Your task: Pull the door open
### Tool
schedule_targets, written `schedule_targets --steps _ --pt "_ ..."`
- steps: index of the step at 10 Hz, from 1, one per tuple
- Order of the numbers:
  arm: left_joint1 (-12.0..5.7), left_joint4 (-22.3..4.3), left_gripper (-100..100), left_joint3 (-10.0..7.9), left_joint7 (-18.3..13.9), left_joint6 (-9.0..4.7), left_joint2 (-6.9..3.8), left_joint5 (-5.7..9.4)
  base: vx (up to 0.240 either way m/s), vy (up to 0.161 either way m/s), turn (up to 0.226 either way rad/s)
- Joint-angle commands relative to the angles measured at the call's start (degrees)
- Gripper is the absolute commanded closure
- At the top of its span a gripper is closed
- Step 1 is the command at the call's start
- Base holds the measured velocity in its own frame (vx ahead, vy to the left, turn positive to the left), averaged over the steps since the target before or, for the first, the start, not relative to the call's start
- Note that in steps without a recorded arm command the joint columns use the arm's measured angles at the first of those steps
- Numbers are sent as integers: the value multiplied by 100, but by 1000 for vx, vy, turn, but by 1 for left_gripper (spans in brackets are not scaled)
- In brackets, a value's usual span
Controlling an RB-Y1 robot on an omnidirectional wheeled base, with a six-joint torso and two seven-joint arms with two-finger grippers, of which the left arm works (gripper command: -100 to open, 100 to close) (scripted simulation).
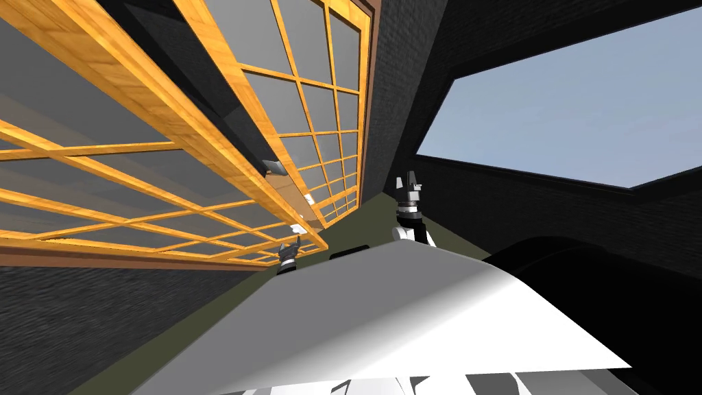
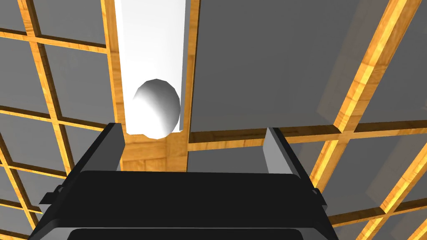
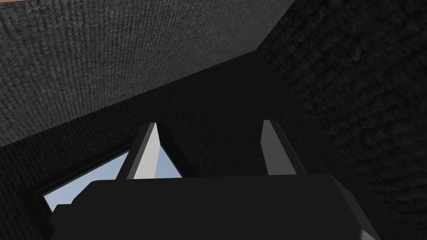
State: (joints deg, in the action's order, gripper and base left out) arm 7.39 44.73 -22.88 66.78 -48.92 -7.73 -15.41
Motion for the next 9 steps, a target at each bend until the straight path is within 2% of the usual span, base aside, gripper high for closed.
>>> schedule_targets --steps 1,3,5,6,9 --pt "-85 -158 -100 48 18 -142 -67 -48 -147 42 -52" --pt "-110 -82 -100 271 -18 -289 -179 -242 -163 60 -130" --pt "-122 -46 -100 379 -35 -361 -232 -336 -239 19 -100" --pt "-73 35 -100 354 -45 -293 -202 -312 -102 0 -6" --pt "-110 -27 -100 286 -14 -327 -192 -288 171 30 -47"
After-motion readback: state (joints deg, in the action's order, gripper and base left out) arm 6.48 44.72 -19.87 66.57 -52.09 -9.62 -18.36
